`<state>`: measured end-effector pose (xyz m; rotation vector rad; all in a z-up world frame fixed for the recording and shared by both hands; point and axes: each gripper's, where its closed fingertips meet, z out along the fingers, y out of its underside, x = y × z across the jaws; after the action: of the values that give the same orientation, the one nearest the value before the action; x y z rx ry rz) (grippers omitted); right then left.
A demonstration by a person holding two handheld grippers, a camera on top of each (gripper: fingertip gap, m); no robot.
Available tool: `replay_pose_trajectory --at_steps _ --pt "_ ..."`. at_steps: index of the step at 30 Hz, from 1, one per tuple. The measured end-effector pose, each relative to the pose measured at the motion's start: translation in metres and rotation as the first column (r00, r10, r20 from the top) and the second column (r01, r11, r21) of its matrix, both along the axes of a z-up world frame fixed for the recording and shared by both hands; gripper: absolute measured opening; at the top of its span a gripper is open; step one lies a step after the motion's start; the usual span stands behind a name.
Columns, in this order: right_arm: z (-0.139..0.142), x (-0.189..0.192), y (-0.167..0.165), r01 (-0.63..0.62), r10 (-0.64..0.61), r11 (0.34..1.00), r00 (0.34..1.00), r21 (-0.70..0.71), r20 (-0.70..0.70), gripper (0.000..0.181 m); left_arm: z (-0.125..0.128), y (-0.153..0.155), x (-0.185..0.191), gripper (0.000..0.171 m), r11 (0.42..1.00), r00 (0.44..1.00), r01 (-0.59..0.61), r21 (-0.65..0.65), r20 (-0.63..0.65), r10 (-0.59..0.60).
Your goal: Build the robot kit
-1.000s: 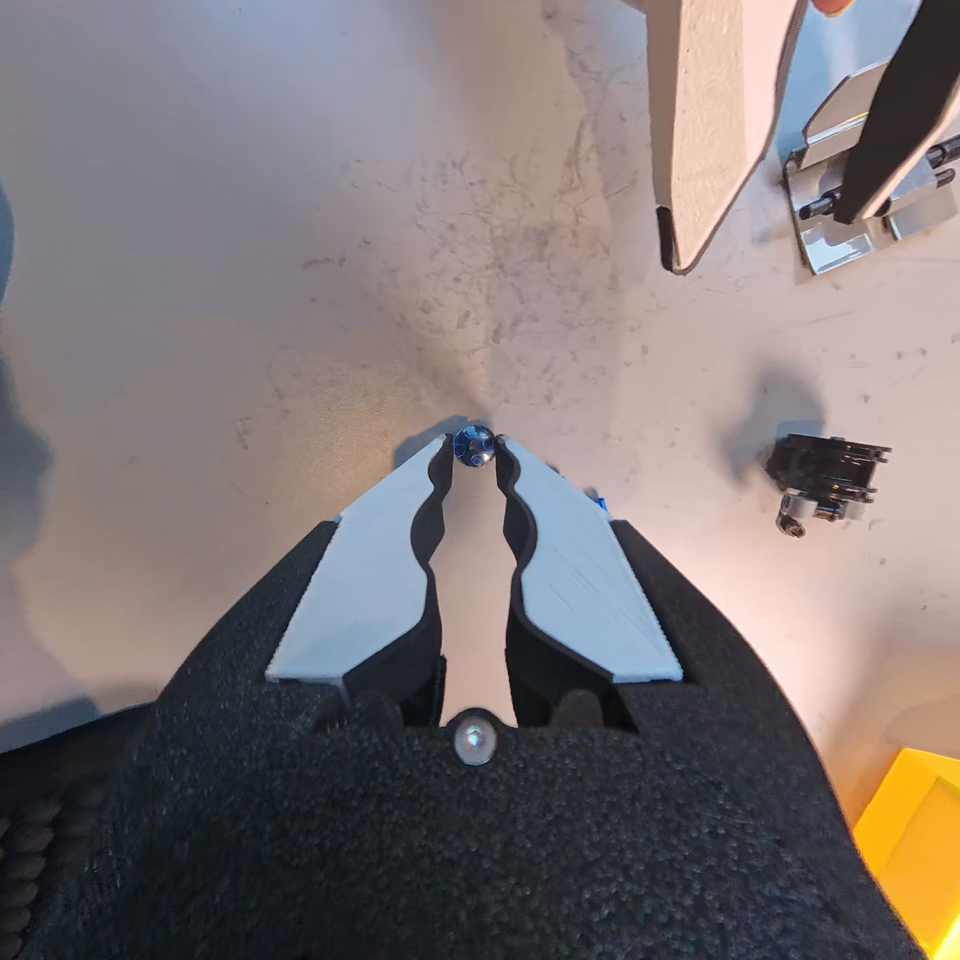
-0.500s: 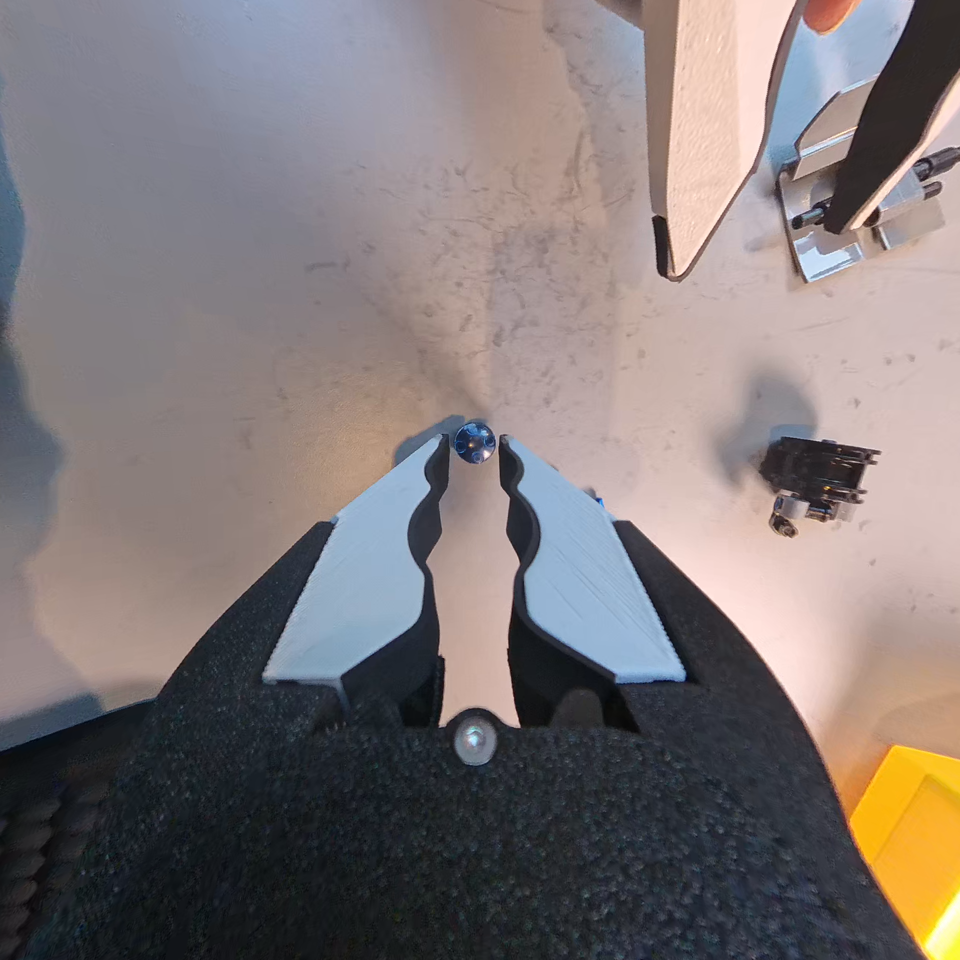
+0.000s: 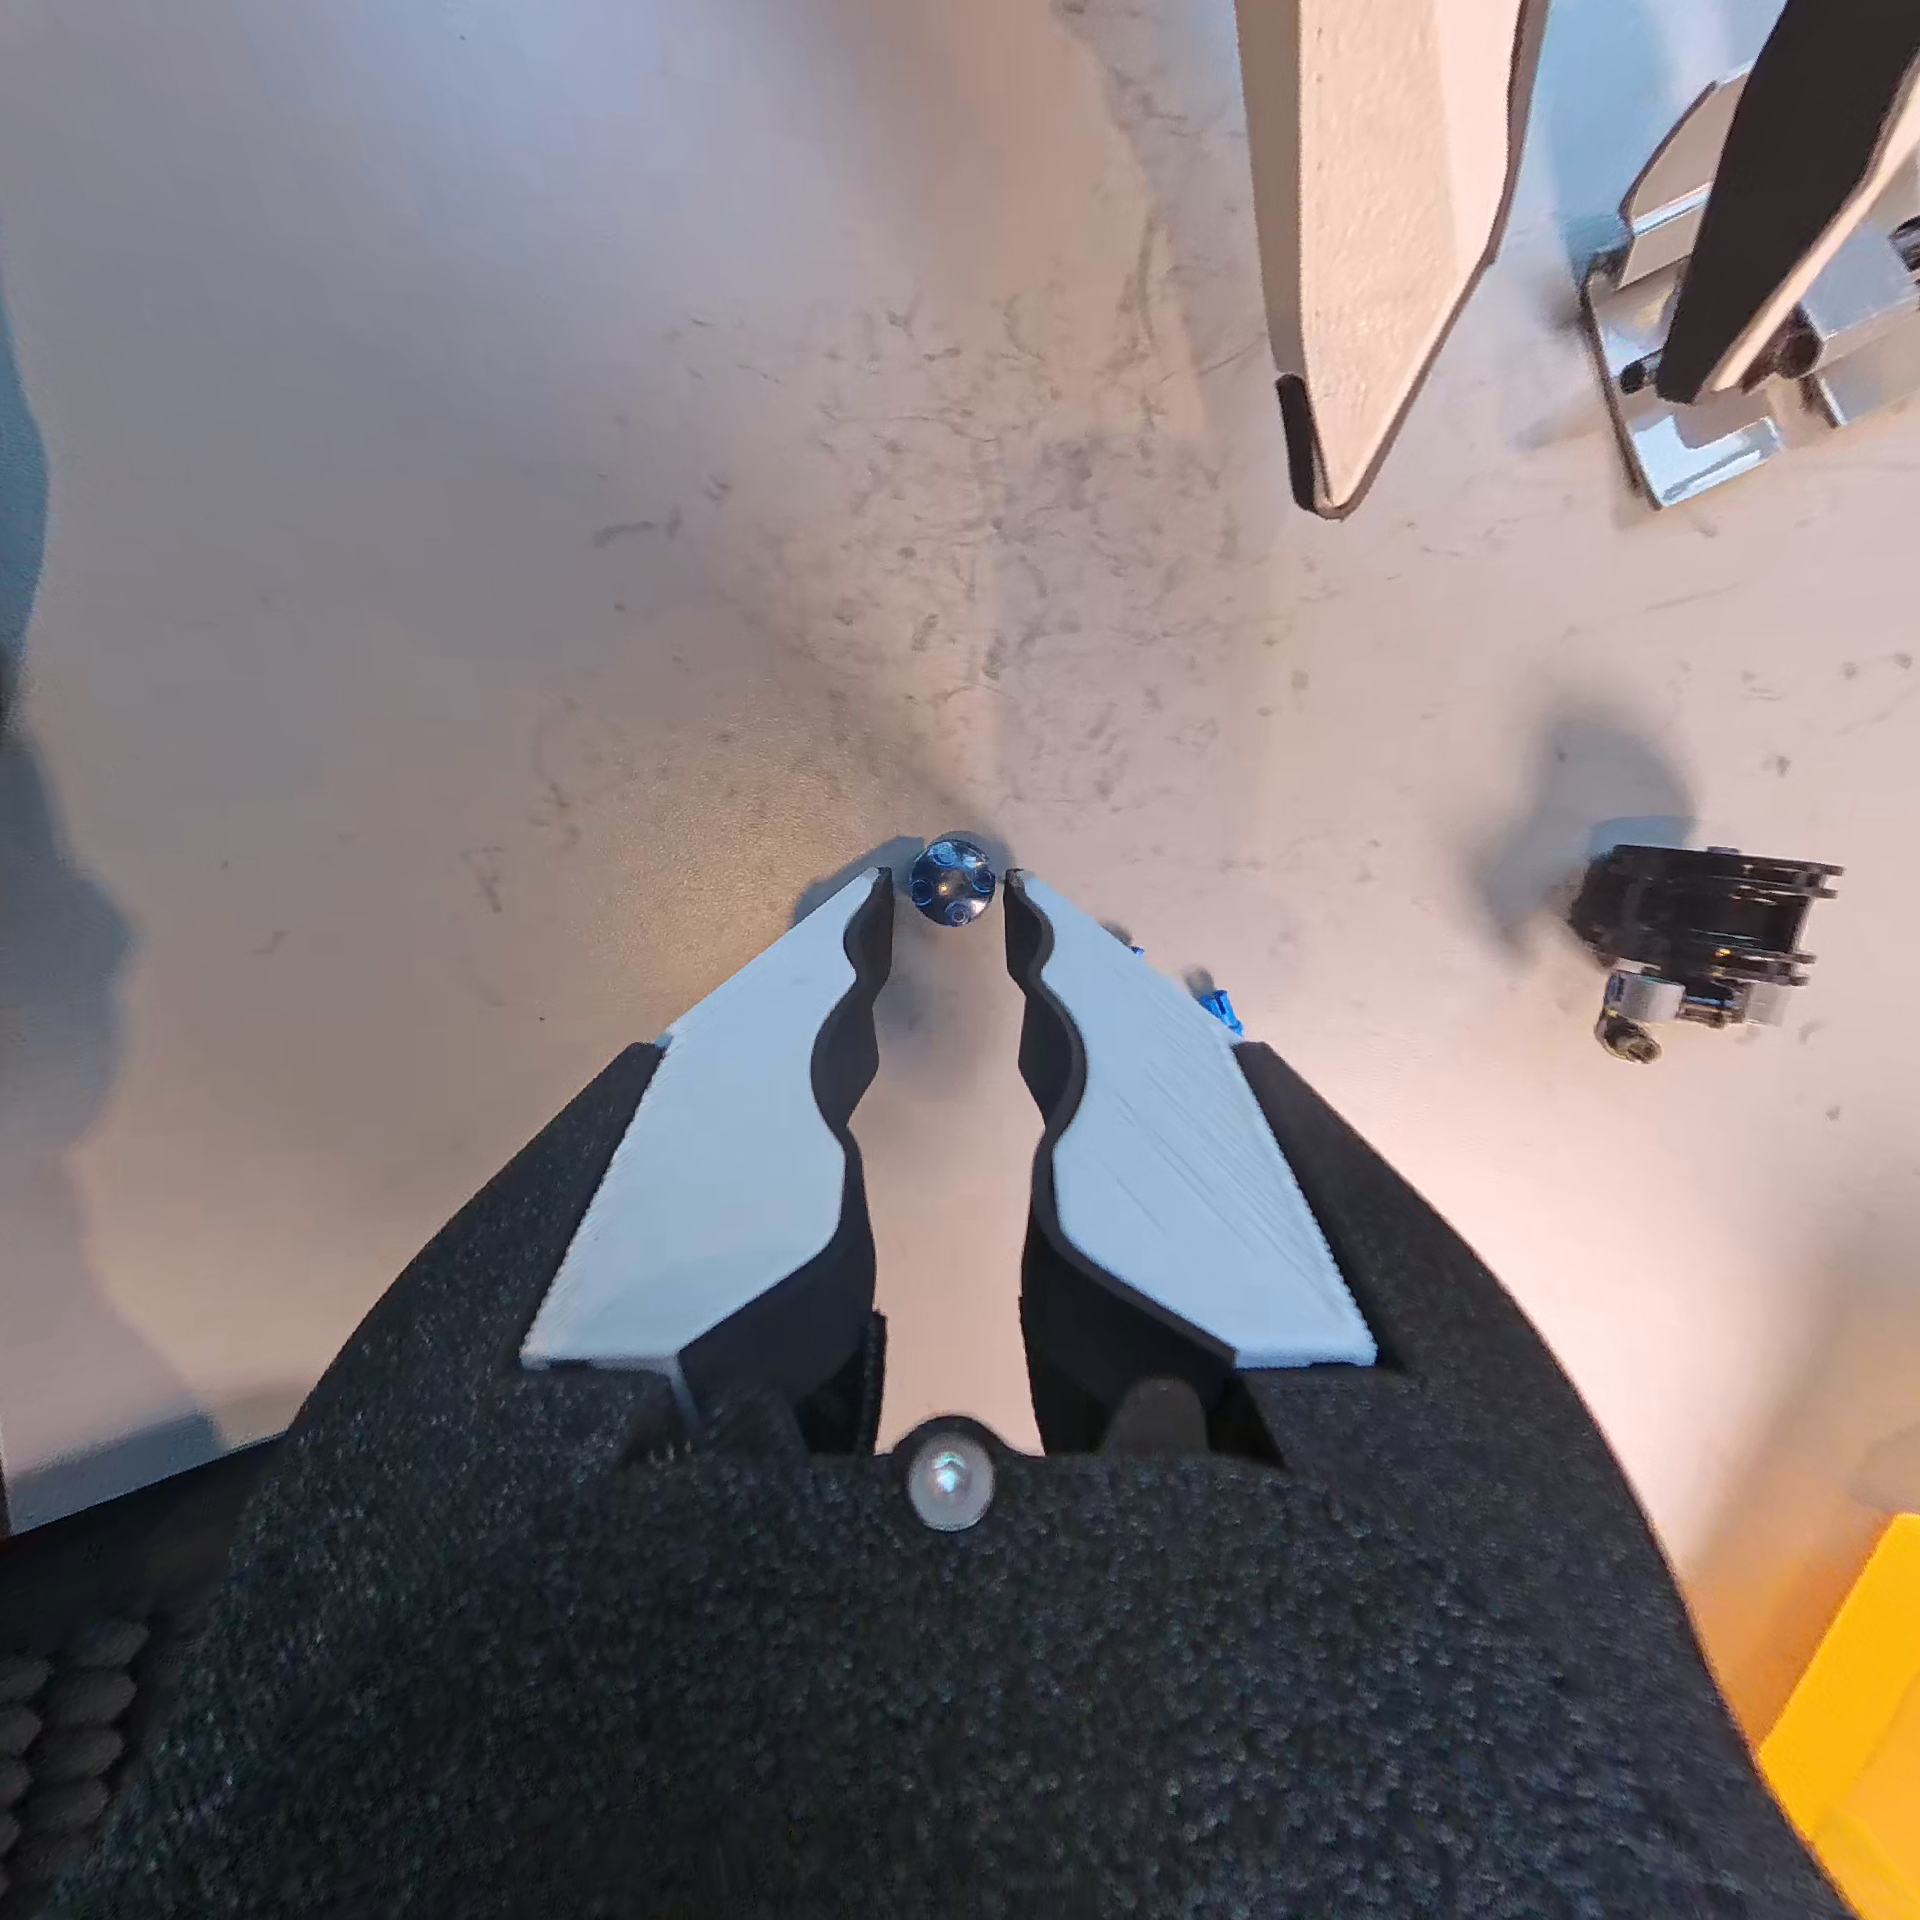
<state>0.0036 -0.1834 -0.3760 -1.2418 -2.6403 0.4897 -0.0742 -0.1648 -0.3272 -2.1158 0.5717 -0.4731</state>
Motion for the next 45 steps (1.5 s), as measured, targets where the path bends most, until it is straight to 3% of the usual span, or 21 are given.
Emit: replay_pose_trajectory --at_steps 9,13,17,22,27,32,34,38,42,45 --pt "-0.001 0.001 -0.002 0.021 -0.021 0.999 1.000 -0.031 -0.005 0.016 0.000 -0.001 0.001 0.043 0.999 0.996 0.003 -0.044 0.086 0.000" --pt "-0.001 0.000 -0.002 0.026 -0.026 0.999 0.999 -0.025 -0.018 0.015 0.000 -0.005 0.010 0.044 0.994 0.980 0.039 -0.100 0.196 -0.019" --pt "0.019 -0.009 0.000 0.025 -0.025 1.000 0.995 0.002 -0.096 0.015 0.017 -0.013 0.028 0.047 0.978 0.879 0.121 -0.169 0.477 -0.026" --pt "0.052 -0.023 0.006 0.039 -0.025 0.997 0.980 0.065 -0.199 0.015 0.027 -0.012 0.041 0.053 0.959 0.732 0.157 -0.234 0.680 0.046" --pt "0.069 -0.033 0.007 0.047 -0.019 0.993 0.967 0.105 -0.255 0.015 0.030 -0.008 0.051 0.045 0.954 0.634 0.151 -0.259 0.766 0.108" --pt "0.077 -0.042 0.004 0.041 -0.004 0.992 0.955 0.116 -0.297 0.016 0.035 -0.007 0.053 0.022 0.963 0.606 0.137 -0.230 0.789 0.103" --pt "0.078 -0.044 0.005 0.039 0.005 0.990 0.951 0.136 -0.308 0.015 0.038 -0.007 0.052 0.011 0.970 0.612 0.126 -0.208 0.786 0.089" --pt "0.086 -0.047 0.006 0.035 0.029 0.984 0.936 0.176 -0.349 0.016 0.045 -0.006 0.050 0.010 0.987 0.663 0.099 -0.130 0.748 0.032" --pt "0.110 -0.052 0.003 0.034 0.078 0.975 0.872 0.218 -0.483 0.016 0.067 -0.010 0.046 0.009 0.995 0.764 0.067 0.076 0.638 -0.100" --pt "0.128 -0.053 -0.004 0.018 0.143 0.969 0.772 0.245 -0.620 0.017 0.082 -0.016 0.045 0.009 0.966 0.867 0.060 0.251 0.466 -0.175"
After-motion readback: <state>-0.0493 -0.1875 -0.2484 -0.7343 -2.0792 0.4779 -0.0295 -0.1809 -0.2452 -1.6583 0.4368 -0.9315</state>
